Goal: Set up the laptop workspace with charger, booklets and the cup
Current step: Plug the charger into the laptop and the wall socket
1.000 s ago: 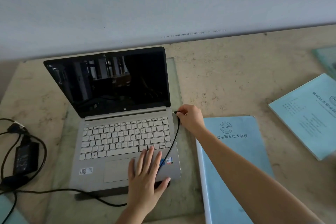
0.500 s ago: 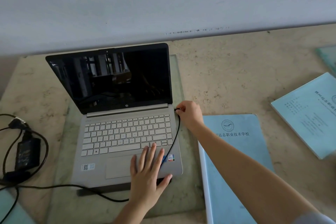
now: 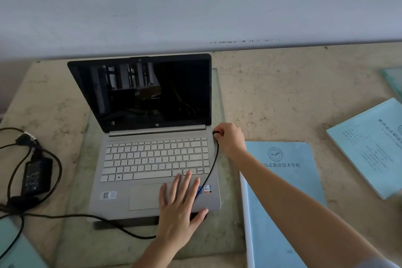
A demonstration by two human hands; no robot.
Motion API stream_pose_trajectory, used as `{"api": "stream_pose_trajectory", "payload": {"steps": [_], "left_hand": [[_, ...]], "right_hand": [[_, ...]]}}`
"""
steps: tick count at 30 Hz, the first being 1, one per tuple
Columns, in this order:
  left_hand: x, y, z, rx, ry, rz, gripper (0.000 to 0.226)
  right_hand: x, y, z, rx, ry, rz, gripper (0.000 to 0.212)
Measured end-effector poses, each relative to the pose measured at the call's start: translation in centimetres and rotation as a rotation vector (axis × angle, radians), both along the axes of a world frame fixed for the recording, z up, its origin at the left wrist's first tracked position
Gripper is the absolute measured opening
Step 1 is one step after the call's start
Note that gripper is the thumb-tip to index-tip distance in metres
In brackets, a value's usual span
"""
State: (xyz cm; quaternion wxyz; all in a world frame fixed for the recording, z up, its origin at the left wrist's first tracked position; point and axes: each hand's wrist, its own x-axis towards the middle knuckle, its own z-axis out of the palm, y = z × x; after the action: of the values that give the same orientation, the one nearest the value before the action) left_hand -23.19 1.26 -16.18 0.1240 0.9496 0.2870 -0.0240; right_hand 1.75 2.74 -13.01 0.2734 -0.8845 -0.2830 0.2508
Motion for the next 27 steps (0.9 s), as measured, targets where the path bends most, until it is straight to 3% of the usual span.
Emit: {"api": "stream_pose_trajectory", "payload": {"steps": [10,16,27], "left_hand": [[0.0,-0.2,1.0,-0.073,-0.004,0.006,0.073],[-2.8,0.6,1.8,-0.205,-0.075,0.046,0.073],[-19.4,6.2,7.6,-0.115,-0.189,0.707,0.065]], "right_hand": [[-1.5,-1.1,0.9,-0.067,0.012,0.123,0.040],[-5.0,-1.4,2.2,0.071,-0.054,0.130,0.044],[-20.6,7.4,4.0,0.206,0.049,0.580,0.037]]}}
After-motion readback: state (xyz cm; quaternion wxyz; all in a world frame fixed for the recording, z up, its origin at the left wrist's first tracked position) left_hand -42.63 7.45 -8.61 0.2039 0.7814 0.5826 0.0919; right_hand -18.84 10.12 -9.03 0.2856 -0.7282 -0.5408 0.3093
